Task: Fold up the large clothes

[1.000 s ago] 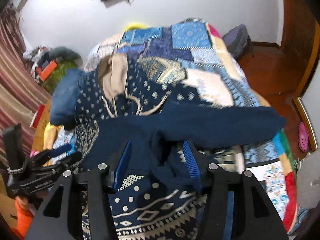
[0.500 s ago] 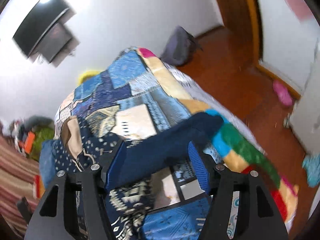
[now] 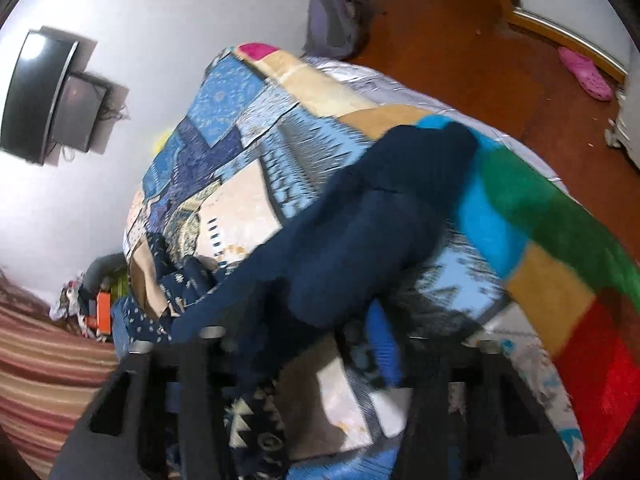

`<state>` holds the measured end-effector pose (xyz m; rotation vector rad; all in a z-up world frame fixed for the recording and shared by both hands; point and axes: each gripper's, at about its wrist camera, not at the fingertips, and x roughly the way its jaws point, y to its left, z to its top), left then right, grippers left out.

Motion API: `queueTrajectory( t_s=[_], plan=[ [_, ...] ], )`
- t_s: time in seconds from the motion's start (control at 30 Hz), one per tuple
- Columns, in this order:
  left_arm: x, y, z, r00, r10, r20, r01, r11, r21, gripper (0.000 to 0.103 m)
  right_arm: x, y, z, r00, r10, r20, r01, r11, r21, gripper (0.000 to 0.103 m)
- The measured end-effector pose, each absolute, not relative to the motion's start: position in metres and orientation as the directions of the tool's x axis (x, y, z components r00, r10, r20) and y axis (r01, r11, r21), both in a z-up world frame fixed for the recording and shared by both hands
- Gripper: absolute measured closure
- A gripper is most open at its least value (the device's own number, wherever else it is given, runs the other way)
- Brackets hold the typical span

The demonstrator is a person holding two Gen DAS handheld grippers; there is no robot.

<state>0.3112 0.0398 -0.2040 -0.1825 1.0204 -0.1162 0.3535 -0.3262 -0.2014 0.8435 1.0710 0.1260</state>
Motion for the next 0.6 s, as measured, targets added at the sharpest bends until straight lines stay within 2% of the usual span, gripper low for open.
queueTrajectory(
  t_s=[0.03,0.1,0.37,0.6],
  plan=[
    [0.311,0.041,-0.204,0.52,-0.179,-0.835,0.009,0.979,-0.205,0.037,0.356,-0.324,-0.201,0.501,0.486,-0.716,0.286,0.688,0.667,0.084],
    [0.309,0.043,-0.202,0.526,-0.171,-0.833,0.004,0.98,-0.199,0.037,0.359,-0.321,-0.195,0.505,0.484,-0.715,0.26,0.705,0.66,0.093],
    [0.306,0.051,-0.19,0.558,-0.155,-0.815,-0.002,0.982,-0.188,0.037,0.349,-0.278,-0.111,0.63,0.426,-0.65,-0.009,0.84,0.542,0.095],
    [0.299,0.064,-0.171,0.606,-0.152,-0.781,-0.011,0.98,-0.199,0.037,0.332,-0.208,-0.05,0.617,0.537,-0.575,-0.298,0.836,0.461,0.095]
  ],
)
